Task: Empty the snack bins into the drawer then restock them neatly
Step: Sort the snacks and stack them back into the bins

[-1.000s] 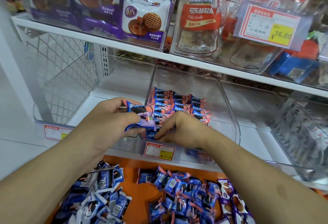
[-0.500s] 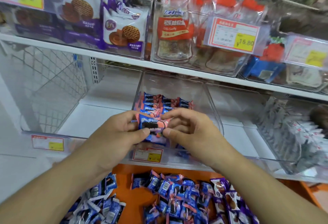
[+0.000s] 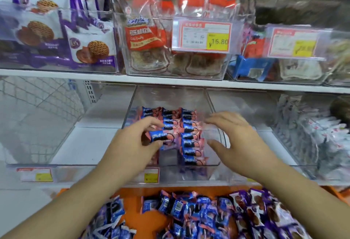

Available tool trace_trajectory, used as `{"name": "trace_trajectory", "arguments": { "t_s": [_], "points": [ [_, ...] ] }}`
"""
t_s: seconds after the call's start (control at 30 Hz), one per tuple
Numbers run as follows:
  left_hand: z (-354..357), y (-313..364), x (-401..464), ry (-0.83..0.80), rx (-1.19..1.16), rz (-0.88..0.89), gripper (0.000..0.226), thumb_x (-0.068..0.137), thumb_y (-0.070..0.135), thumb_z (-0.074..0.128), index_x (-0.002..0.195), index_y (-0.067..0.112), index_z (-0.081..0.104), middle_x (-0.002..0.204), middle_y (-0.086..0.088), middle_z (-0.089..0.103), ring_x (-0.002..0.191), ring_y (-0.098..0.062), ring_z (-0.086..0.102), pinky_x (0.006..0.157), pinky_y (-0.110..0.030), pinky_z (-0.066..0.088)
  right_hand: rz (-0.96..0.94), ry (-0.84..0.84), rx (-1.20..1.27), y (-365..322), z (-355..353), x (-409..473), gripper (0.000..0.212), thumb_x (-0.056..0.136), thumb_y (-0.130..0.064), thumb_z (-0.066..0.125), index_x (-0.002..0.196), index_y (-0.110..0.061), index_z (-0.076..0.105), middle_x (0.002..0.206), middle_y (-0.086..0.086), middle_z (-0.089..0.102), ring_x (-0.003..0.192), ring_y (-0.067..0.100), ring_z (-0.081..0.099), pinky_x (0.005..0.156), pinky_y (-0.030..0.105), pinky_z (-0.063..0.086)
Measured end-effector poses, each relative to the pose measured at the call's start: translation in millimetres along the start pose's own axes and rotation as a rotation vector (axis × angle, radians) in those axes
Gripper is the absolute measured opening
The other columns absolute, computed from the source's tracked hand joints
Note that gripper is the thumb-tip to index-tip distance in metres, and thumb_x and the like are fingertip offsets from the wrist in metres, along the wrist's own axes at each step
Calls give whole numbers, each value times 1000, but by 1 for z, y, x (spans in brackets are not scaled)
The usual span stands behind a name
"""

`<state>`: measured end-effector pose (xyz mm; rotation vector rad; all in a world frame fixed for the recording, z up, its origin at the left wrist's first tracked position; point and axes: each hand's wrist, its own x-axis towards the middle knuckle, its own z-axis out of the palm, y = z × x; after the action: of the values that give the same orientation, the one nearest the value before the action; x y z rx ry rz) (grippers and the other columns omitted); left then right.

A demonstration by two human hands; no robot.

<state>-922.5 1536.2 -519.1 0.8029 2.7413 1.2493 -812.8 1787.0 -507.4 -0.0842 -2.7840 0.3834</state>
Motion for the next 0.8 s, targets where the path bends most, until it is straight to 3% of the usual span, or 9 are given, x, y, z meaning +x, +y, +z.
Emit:
{"name": "trace_trajectory", "arguments": {
  "t_s": [0.1,0.17,0.23,0.33,0.43,0.53,0.8],
  "points": [
    [26,-9,29,-47,104,0,26,91,24,79,104,42,66,102,18,70,59,-1,62,52,-19,44,32,-60,22,16,3,-3,52,95,-28,75,144,-28,60,150,-13,54,143,7,40,113,5,11],
    [42,-15,42,-90,226,7,24,90,26,79,106,39,67,110,17,71,73,0,63,61,-19,44,36,-70,42,21,7,-6,52,97,-30,72,147,-30,57,155,-16,48,146,4,36,116,9,13],
    [52,-16,51,-91,347,38,25,90,29,79,110,37,68,112,12,73,92,-11,66,72,-26,48,42,-68,56,25,9,-6,50,98,-30,70,147,-31,57,155,-18,46,146,3,34,117,10,14],
    [58,-18,59,-85,487,105,25,90,31,78,112,36,69,114,8,71,107,-18,64,76,-29,48,46,-50,73,30,12,-5,47,98,-30,70,144,-31,60,155,-19,46,145,2,34,114,5,10],
    [61,-26,66,-99,590,174,27,88,32,80,112,37,69,119,7,70,115,-19,60,88,-35,54,53,-45,99,31,14,-5,45,97,-28,71,140,-30,62,153,-20,46,143,2,36,112,5,13],
    [63,-29,72,-122,722,229,31,87,32,79,116,35,72,117,7,69,117,-20,55,94,-33,46,41,-43,96,31,17,-4,42,97,-26,71,138,-29,63,151,-19,47,141,4,38,109,3,14],
    [60,-34,78,-169,601,230,38,78,41,88,113,34,74,110,9,65,108,-17,52,93,-35,48,44,-14,119,33,18,-7,40,97,-27,71,137,-31,65,151,-20,48,141,1,34,104,-6,6]
  ]
}}
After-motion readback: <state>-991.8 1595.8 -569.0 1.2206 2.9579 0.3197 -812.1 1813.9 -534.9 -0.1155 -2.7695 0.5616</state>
